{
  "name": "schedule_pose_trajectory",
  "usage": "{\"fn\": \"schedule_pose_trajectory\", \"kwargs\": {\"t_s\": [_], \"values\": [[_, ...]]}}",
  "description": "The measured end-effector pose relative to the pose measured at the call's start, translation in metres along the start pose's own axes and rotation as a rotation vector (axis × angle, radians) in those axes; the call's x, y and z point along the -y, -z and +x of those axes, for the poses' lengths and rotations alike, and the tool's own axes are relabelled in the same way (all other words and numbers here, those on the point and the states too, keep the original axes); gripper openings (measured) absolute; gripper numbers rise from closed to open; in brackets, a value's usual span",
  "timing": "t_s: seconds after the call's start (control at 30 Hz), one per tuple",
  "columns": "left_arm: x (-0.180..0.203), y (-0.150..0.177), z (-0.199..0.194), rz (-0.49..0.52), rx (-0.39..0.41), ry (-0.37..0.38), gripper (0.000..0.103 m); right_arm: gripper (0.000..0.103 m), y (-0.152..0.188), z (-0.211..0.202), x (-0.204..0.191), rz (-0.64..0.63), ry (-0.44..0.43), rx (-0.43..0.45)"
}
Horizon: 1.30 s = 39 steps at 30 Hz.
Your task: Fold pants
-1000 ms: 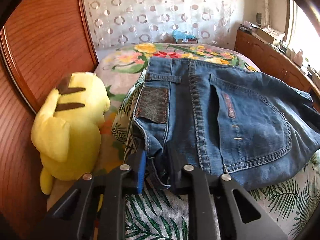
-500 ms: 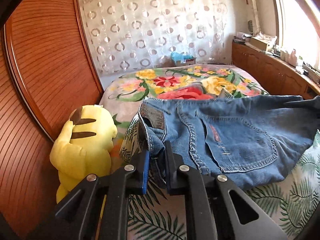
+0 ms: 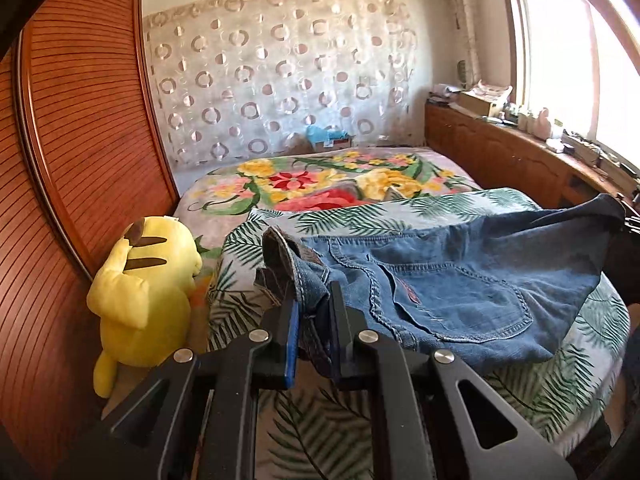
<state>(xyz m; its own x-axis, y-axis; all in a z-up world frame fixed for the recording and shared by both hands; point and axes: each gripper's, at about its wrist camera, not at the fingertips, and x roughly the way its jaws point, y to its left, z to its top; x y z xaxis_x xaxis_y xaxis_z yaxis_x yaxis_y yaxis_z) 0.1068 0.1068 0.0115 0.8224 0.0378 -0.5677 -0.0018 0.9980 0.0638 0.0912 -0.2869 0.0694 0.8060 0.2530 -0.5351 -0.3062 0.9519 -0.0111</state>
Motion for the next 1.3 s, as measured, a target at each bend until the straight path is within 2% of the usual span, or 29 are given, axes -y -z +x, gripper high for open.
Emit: {"fn": "schedule_pose_trajectory", "kwargs": {"t_s": [0.2,0.3,0.53,0.7,0.97,1.07,1.1,1.3], "values": [[0.007,0.019,-0.026,-0.015,0.007,0.022,0.014,0.014,0.02,-0.04,-0.001,-0.007,-0.002,0.002],[0.008,0.039,-0.029,-0.027,-0.019,0.039,0.014,0.014,0.028,-0.049,0.007,0.008,-0.011,-0.004],[0.01,0.077,-0.015,-0.041,-0.099,0.051,0.014,0.014,0.054,-0.033,0.015,0.098,-0.032,-0.08],[0.012,0.088,-0.012,-0.053,-0.118,0.05,0.014,0.015,0.064,-0.018,0.024,0.165,-0.043,-0.119],[0.011,0.089,-0.02,-0.063,-0.096,0.042,0.031,0.02,0.065,-0.02,0.026,0.191,-0.039,-0.125],[0.009,0.087,-0.029,-0.063,-0.076,0.057,0.042,0.022,0.067,-0.02,0.025,0.186,-0.027,-0.12],[0.01,0.086,-0.032,-0.061,-0.069,0.062,0.05,0.023,0.067,-0.021,0.024,0.186,-0.024,-0.117],[0.029,0.082,-0.027,-0.022,-0.082,0.116,0.054,0.028,0.067,-0.028,0.025,0.186,-0.008,-0.095]]}}
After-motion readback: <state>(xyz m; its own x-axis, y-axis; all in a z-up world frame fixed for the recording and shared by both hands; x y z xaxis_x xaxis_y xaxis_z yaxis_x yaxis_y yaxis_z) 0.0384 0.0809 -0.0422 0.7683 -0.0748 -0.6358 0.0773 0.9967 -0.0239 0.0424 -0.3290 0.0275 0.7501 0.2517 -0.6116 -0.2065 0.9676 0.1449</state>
